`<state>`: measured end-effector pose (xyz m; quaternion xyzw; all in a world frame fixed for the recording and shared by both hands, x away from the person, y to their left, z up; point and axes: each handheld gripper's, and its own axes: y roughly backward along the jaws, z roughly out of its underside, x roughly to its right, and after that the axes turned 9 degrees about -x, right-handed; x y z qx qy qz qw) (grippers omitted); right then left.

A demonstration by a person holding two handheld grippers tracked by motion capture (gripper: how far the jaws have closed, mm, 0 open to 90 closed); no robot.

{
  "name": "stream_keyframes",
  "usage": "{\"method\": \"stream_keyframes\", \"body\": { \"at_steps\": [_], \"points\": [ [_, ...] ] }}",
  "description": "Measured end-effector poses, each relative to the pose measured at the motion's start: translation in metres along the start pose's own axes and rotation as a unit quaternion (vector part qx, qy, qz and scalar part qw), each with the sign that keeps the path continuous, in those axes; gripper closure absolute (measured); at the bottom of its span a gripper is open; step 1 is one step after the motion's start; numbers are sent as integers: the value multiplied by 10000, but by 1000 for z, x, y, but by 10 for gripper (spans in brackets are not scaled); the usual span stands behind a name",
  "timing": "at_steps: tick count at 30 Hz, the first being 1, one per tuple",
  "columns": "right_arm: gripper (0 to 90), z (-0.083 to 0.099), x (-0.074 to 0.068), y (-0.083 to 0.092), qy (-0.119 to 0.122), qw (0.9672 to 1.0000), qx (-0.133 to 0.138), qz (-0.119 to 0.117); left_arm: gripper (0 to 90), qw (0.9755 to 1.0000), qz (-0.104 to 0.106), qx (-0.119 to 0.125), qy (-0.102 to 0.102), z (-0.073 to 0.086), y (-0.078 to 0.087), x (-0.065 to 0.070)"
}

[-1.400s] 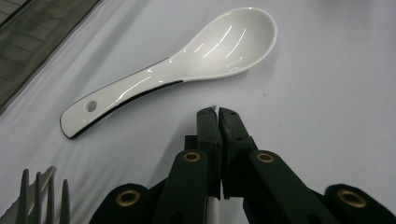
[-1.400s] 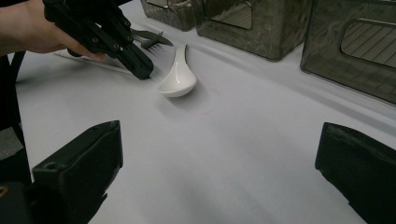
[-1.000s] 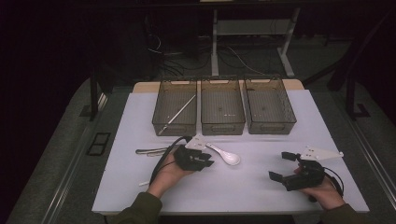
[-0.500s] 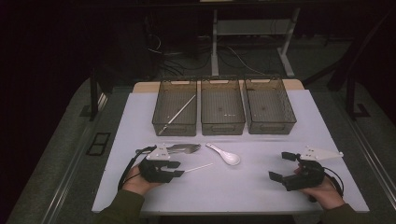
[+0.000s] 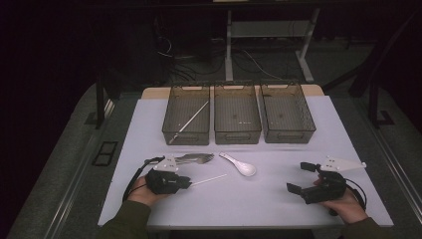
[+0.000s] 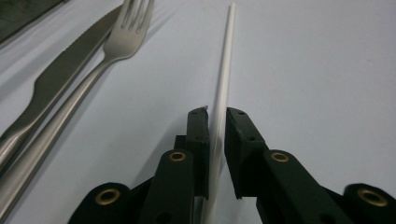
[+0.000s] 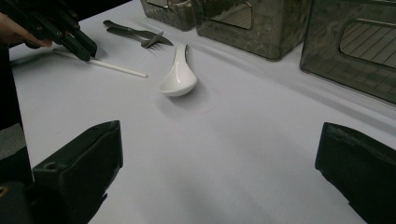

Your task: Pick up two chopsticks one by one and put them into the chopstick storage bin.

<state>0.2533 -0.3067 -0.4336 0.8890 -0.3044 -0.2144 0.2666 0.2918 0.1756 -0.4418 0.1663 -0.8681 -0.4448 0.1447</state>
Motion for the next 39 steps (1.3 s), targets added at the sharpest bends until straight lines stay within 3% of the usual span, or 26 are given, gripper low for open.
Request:
{"method": "stream_keyframes", "body": {
  "at_steps": [7, 13, 16, 26, 39],
  "points": [
    [8, 0, 0, 0, 0, 10000, -16, 7, 816, 9998, -40, -152, -81, -1, -3, 1],
    [8, 0, 0, 0, 5, 10000, -21, 4, 839, 9990, -121, -239, -358, -4, -3, 3],
    [8, 0, 0, 0, 2, 10000, -19, 3, 844, 9990, -103, -234, -371, -5, -3, 4],
    [8, 0, 0, 0, -6, 10000, -5, 1, 845, 9998, 1, 74, -177, -8, 3, 5],
    [8, 0, 0, 0, -14, 10000, 10, -18, 845, 9990, -37, 346, 280, -16, 14, 7]
  ]
}}
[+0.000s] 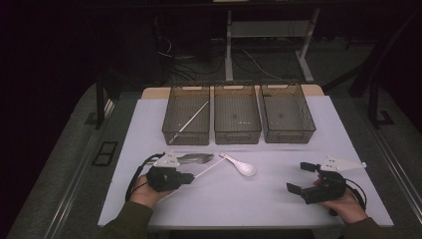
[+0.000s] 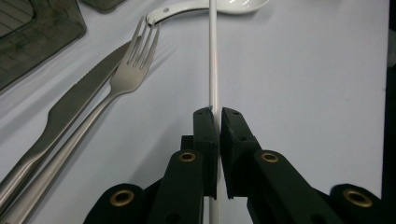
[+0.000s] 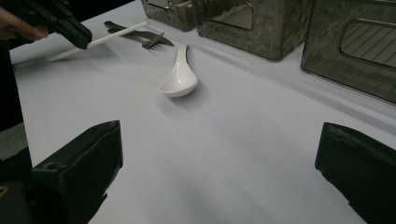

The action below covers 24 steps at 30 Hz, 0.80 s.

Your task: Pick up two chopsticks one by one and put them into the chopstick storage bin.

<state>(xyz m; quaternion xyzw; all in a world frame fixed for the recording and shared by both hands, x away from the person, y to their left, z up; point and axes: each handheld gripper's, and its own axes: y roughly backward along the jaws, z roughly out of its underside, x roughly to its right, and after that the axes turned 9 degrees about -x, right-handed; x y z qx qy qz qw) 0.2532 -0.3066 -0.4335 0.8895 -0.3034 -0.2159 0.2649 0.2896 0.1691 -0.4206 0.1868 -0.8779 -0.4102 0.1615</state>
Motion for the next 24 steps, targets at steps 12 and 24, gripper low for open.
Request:
{"method": "stream_keyframes", "body": {
  "at_steps": [12, 24],
  "points": [
    [8, 0, 1, 0, -20, 10000, 6, -12, 845, 9980, 51, 626, 97, -8, 18, -3],
    [8, 0, 1, 0, -33, 10000, 16, -5, 848, 9946, -72, 1033, 31, -32, 35, -7]
  ]
}}
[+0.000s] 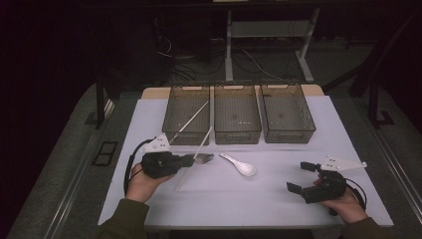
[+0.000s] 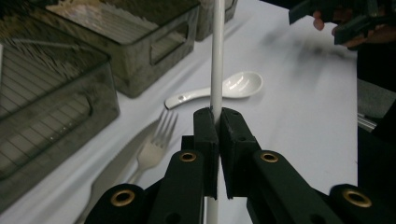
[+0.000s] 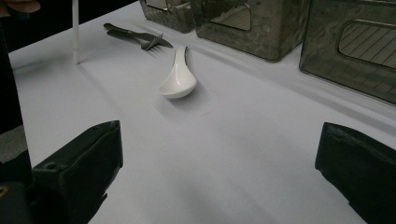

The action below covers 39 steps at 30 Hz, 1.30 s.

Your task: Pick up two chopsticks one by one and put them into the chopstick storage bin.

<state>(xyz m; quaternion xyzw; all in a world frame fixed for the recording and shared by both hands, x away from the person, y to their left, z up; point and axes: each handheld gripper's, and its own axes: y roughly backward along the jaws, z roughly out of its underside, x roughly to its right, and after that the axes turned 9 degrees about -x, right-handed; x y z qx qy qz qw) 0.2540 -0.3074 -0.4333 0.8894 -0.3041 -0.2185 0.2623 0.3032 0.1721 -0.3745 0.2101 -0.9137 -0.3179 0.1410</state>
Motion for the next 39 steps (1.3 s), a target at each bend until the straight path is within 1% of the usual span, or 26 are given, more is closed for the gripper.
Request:
{"method": "stream_keyframes", "body": {
  "at_steps": [5, 11, 13, 17, 19, 22, 24, 25, 26, 28, 29, 31, 32, 33, 35, 37, 39],
  "points": [
    [8, 0, 0, 0, -16, 10000, 22, 2, 849, 9999, -122, 110, 2, -18, 4, -10],
    [8, 0, 0, 0, -27, 10000, 34, 0, 849, 9995, -295, 99, -87, -52, 9, -26],
    [8, 0, 0, 0, -34, 10000, 15, -14, 849, 9992, -366, 55, -131, -64, 10, -31],
    [8, 0, 0, 0, -26, 10000, 22, -9, 849, 9987, -484, 26, -165, -84, 10, -43],
    [8, 0, 0, 0, -32, 10000, 24, -9, 849, 9982, -574, -29, -178, -94, 9, -48],
    [8, 0, 0, 0, -38, 10000, 25, -4, 849, 9969, -754, -45, -200, -111, 9, -59],
    [8, 0, -1, 0, -30, 10000, 26, -5, 849, 9963, -845, -8, -177, -119, 9, -68],
    [8, 1, -1, 0, -31, 10000, 30, -8, 849, 9960, -889, 39, -127, -123, 8, -72],
    [8, 1, -1, 1, -34, 10000, 29, -11, 849, 9956, -925, 52, -126, -126, 7, -76],
    [8, 1, -1, 1, -30, 10000, 34, -20, 849, 9947, -1020, 82, -38, -129, 4, -85],
    [8, 1, -1, 1, -26, 10000, 38, -27, 849, 9941, -1083, 45, -27, -129, 2, -90],
    [8, 1, -1, 1, -26, 10000, 40, -29, 848, 9930, -1178, 4, 88, -128, -3, -99],
    [8, 1, 0, 1, -24, 10000, 42, -32, 848, 9926, -1210, -62, 123, -126, -6, -104],
    [8, 1, -1, 1, -22, 10000, 45, -33, 848, 9920, -1244, -196, 116, -124, -9, -109],
    [8, 1, -1, 1, -20, 10000, 43, -32, 848, 9904, -1308, -391, 229, -119, -17, -117],
    [8, 1, -1, 1, -7, 10000, 56, -43, 848, 9893, -1322, -525, 319, -114, -22, -123],
    [8, 1, -1, 1, -8, 10000, 58, -48, 848, 9885, -1316, -597, 450, -109, -27, -127]
  ]
}}
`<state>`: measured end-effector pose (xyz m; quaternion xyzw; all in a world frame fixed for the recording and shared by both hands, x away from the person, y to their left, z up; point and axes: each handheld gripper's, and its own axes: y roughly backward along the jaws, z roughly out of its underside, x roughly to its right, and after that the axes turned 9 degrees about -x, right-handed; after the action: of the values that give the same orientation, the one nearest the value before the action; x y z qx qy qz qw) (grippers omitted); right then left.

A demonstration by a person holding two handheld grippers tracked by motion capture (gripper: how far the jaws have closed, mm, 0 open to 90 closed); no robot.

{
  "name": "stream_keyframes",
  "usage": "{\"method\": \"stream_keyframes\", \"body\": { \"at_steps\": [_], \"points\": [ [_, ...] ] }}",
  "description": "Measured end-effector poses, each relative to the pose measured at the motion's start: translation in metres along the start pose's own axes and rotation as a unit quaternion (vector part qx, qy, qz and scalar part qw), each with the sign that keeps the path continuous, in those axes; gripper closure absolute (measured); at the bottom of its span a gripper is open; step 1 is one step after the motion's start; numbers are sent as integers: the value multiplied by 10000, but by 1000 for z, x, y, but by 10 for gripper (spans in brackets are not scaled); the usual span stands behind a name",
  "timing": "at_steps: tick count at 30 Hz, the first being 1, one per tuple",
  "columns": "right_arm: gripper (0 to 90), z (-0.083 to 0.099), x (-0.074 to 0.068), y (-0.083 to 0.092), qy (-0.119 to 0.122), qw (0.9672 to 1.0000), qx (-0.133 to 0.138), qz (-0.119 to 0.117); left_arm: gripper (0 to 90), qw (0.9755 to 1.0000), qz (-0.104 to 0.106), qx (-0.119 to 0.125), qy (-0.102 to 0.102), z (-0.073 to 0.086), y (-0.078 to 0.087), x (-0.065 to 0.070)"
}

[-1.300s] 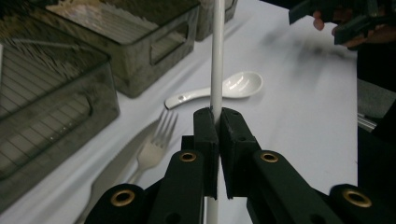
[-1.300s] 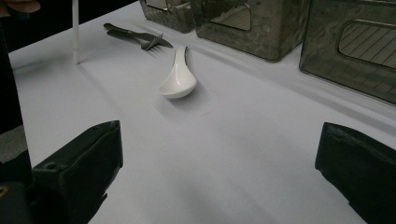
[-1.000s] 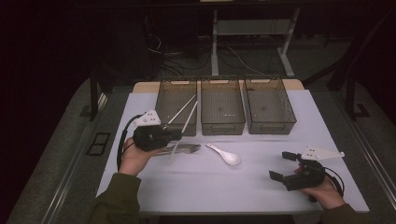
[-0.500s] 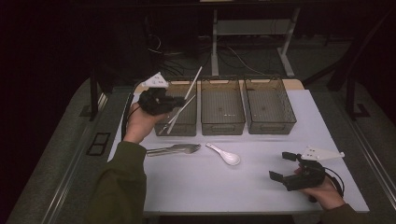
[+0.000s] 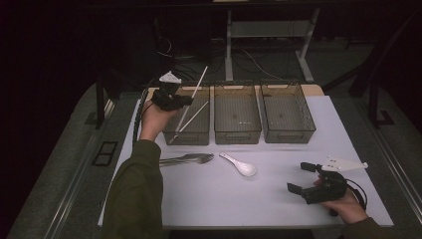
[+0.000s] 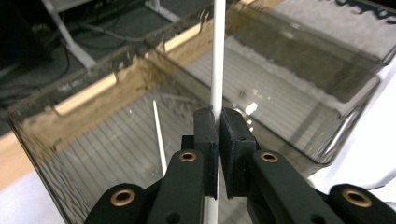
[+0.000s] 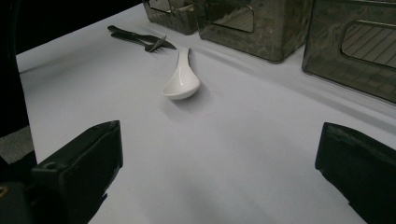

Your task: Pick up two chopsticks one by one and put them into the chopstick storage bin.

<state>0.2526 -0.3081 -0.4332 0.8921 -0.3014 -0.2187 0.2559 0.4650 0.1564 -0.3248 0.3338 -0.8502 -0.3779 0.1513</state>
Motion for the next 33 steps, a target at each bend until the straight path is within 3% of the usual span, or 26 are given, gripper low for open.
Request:
{"method": "stream_keyframes", "body": {
  "at_steps": [6, 11, 13, 16, 21, 33],
  "points": [
    [8, 0, -1, 0, 12, 10000, -5, -16, 848, 9995, 8, -220, 232, 13, -17, -5],
    [8, 0, 0, 0, 6, 10000, -2, -16, 847, 9986, -39, -473, 232, 22, -29, -8],
    [8, 0, 0, 0, 8, 10000, -2, -17, 847, 9985, -27, -463, 288, 25, -31, -8],
    [8, 0, 0, 0, 6, 10000, -2, -25, 846, 9984, -67, -476, 288, 25, -33, -9],
    [8, 0, 0, 0, -8, 10000, -1, -30, 841, 9964, -288, -790, 146, 24, -41, -7],
    [8, 0, 0, 1, 15, 10000, 1, -52, 810, 9928, -479, -999, 460, 27, -56, -9]
  ]
}}
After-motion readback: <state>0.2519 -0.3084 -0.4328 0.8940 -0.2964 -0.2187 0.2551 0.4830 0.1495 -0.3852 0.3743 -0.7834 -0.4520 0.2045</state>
